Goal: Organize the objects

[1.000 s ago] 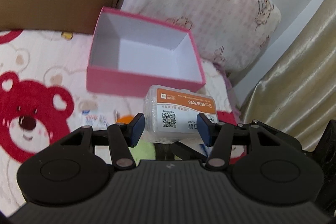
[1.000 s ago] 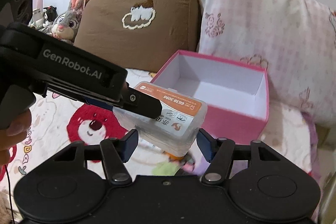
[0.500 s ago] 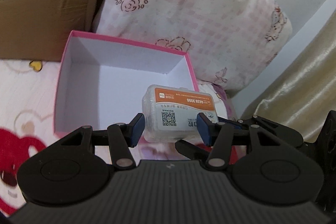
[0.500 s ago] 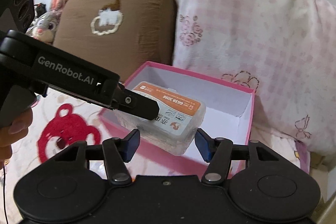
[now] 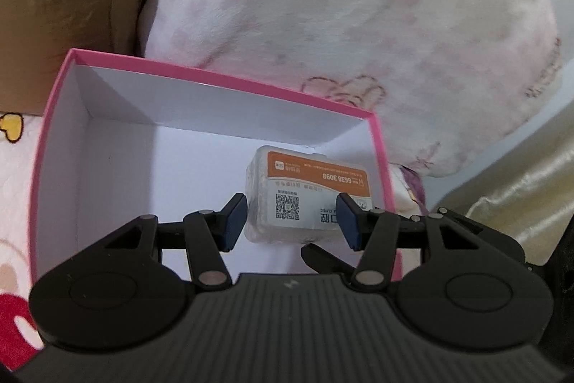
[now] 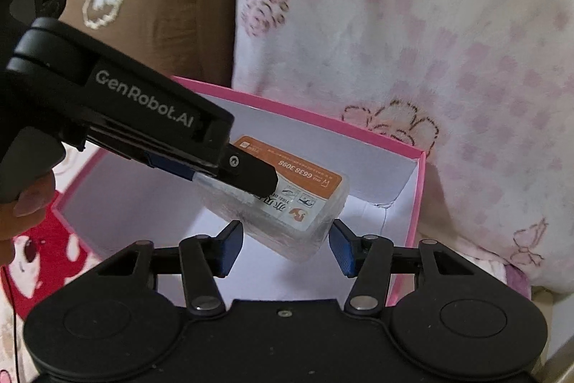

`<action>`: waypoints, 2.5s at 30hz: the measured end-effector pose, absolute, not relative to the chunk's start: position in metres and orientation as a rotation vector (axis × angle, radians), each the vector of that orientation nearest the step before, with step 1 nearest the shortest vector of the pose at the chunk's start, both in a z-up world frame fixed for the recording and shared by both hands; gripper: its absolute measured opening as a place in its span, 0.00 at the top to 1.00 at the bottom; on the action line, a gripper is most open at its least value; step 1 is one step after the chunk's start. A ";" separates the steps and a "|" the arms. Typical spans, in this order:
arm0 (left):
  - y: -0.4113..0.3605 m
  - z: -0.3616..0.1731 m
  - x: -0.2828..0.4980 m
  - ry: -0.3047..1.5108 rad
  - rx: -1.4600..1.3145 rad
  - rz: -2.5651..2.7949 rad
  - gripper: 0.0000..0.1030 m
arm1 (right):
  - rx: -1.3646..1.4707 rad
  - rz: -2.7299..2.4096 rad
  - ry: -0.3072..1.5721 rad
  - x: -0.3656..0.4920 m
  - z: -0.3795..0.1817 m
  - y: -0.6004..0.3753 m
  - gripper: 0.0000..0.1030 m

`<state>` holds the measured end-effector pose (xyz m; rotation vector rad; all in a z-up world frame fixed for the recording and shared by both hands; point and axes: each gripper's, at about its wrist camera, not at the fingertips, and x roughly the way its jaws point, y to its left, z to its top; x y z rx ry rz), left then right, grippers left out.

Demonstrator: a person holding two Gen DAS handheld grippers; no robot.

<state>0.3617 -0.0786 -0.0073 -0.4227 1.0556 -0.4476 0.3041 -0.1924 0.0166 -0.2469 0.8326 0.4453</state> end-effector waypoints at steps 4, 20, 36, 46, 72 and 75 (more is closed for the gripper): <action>-0.083 -0.029 0.378 1.092 -0.444 -0.426 0.49 | -0.270 0.443 0.874 0.321 -0.001 -0.191 0.45; -0.089 -0.087 0.408 1.186 -0.567 -0.322 0.50 | -0.531 0.409 1.003 0.344 -0.044 -0.159 0.56; -0.089 -0.094 0.413 1.217 -0.632 -0.253 0.56 | -0.661 0.344 1.037 0.335 -0.051 -0.130 0.57; -0.079 -0.095 0.410 1.222 -0.676 -0.262 0.65 | -0.726 0.326 0.992 0.314 -0.038 -0.106 0.60; -0.071 0.016 0.304 1.076 -0.309 -0.282 0.53 | -0.197 0.454 0.847 0.176 0.084 -0.152 0.53; -0.061 0.031 0.280 1.075 -0.274 -0.282 0.53 | -0.166 0.477 0.831 0.186 0.099 -0.171 0.52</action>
